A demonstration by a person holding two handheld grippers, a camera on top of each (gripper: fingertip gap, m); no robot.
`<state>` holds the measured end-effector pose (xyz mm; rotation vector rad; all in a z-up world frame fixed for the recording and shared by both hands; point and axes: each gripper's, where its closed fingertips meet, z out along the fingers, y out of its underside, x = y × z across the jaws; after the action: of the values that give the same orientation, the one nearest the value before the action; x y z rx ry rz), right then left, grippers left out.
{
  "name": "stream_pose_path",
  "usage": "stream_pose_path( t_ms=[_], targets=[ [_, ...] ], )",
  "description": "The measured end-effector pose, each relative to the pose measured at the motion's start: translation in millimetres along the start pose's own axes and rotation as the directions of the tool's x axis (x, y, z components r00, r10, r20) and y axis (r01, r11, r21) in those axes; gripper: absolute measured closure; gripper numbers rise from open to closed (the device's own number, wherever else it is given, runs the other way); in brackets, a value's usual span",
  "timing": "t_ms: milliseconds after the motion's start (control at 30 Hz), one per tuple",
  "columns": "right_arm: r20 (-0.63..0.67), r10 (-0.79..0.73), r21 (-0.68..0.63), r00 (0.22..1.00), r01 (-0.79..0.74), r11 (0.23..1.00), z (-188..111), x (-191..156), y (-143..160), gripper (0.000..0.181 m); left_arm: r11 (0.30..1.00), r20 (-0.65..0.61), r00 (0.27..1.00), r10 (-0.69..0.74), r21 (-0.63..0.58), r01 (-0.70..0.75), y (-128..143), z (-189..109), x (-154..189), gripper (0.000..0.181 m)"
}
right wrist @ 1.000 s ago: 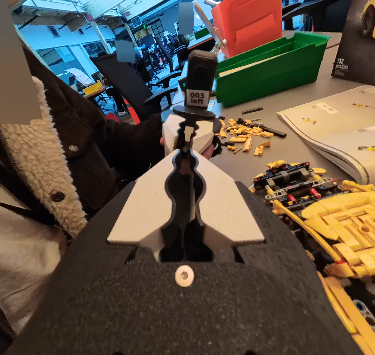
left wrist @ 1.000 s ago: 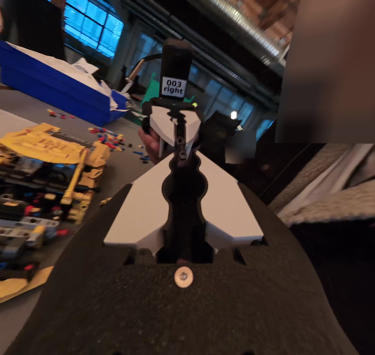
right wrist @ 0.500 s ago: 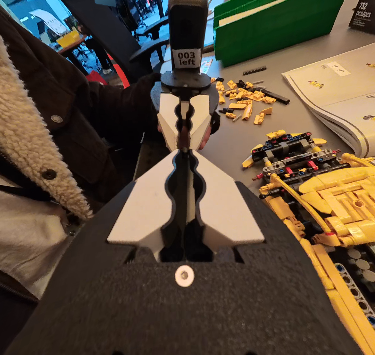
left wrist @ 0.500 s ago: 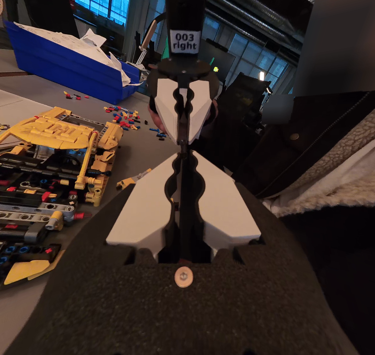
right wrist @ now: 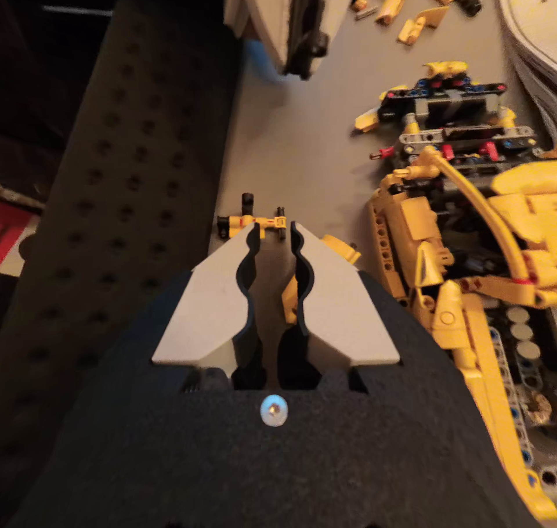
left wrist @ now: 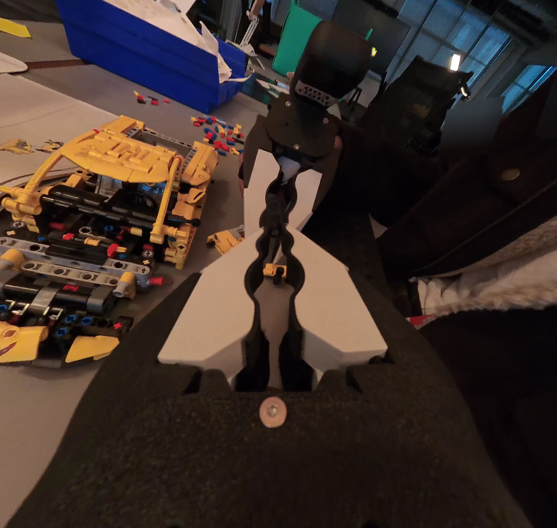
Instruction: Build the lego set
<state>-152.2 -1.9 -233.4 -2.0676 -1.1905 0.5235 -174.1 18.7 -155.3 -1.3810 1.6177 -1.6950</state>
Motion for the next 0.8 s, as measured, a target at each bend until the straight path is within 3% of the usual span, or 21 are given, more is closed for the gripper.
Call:
stream_pose_path(
  t_ms=[200, 367, 667, 800],
  targets=[
    [-0.023, -0.204, -0.074, 0.979, 0.202, 0.977, 1, 3, 7, 0.163, 1.000, 0.006, 1.000, -0.028, 0.009, 0.028, -1, -1, -4, 0.175],
    [0.032, -0.162, -0.076, 0.986, 0.164, 0.984, 4, 4, 11, 0.164, 0.999, 0.015, 0.999, -0.034, -0.001, 0.034, 1, -1, -6, 0.175],
    [0.108, -0.042, 0.065, 0.993, 0.035, 0.997, -7, -2, -16, 0.167, 0.998, 0.035, 0.998, -0.057, -0.006, 0.057, 2, -2, -12, 0.175],
    [0.117, -0.105, -0.046, 0.988, 0.110, 0.993, 1, 0, -5, 0.166, 0.998, 0.047, 0.997, -0.062, 0.000, 0.062, 2, -3, -14, 0.175]
  ],
)
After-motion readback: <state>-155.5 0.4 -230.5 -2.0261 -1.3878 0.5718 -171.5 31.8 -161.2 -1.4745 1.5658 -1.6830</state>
